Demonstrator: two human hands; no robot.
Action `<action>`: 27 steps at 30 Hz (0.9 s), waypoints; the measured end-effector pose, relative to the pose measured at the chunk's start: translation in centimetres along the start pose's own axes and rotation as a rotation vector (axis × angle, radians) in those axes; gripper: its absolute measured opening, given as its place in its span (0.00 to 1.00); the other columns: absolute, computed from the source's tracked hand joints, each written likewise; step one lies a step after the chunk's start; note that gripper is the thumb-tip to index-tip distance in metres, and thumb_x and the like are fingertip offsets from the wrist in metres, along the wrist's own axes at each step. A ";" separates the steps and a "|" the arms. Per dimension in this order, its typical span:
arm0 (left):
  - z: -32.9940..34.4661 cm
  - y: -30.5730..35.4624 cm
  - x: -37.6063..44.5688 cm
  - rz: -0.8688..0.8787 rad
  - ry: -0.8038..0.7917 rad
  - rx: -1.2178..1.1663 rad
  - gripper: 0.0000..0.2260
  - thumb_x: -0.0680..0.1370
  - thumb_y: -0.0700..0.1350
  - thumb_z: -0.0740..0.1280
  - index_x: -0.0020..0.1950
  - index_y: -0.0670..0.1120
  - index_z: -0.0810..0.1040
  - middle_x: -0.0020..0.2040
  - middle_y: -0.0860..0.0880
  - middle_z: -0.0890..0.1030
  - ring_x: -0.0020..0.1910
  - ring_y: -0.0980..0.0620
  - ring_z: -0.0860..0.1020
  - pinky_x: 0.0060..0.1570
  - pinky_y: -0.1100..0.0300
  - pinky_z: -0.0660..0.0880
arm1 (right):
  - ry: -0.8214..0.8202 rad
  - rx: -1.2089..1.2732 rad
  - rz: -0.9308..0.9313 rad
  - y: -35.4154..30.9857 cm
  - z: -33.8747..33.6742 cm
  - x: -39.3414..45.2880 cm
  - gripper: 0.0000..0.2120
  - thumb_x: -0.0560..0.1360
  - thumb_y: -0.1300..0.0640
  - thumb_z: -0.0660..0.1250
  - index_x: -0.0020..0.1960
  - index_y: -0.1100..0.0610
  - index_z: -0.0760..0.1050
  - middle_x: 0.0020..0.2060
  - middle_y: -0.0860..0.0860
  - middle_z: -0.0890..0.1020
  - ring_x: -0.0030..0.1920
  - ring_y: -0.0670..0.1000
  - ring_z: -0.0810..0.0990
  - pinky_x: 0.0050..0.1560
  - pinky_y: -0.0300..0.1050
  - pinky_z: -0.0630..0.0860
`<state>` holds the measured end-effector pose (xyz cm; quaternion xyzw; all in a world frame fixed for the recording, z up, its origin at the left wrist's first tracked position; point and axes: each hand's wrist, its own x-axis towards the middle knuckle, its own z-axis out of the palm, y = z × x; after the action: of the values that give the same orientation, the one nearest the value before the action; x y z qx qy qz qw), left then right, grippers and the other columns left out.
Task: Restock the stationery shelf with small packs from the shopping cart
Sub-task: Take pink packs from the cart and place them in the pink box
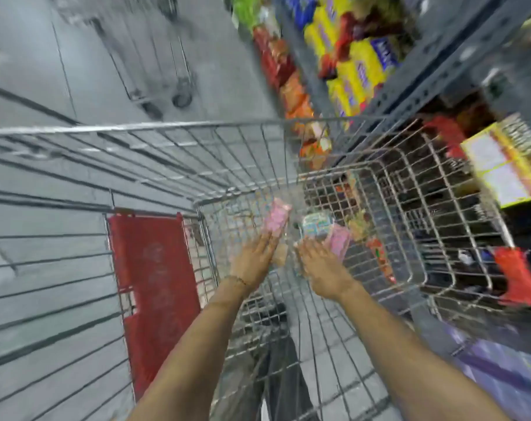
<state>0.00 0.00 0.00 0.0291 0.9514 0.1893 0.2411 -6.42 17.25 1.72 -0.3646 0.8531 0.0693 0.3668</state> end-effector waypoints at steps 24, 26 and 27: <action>3.8 -1.8 1.9 0.126 -0.042 0.243 0.40 0.76 0.33 0.64 0.75 0.45 0.37 0.78 0.44 0.46 0.77 0.45 0.49 0.75 0.49 0.51 | 0.051 -0.258 0.018 0.0 0.5 2.8 0.39 0.73 0.66 0.63 0.73 0.65 0.40 0.76 0.63 0.48 0.76 0.59 0.47 0.76 0.52 0.44; 3.4 -1.2 2.6 0.147 -0.060 0.268 0.39 0.77 0.36 0.65 0.76 0.45 0.40 0.78 0.43 0.48 0.76 0.43 0.53 0.74 0.48 0.58 | 0.053 -0.277 0.020 -0.4 -0.2 2.6 0.40 0.72 0.63 0.66 0.74 0.66 0.42 0.75 0.63 0.52 0.75 0.60 0.51 0.77 0.53 0.48; 3.0 -1.0 2.8 0.142 -0.076 0.275 0.37 0.77 0.38 0.65 0.76 0.45 0.41 0.78 0.43 0.49 0.76 0.43 0.54 0.73 0.48 0.60 | 0.048 -0.278 0.022 -0.6 -0.6 2.5 0.41 0.72 0.60 0.68 0.73 0.66 0.44 0.74 0.64 0.55 0.75 0.61 0.54 0.77 0.54 0.50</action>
<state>-1.04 0.50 -4.12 0.1361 0.9541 0.0727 0.2566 -7.51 15.11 0.51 -0.4041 0.8476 0.1824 0.2915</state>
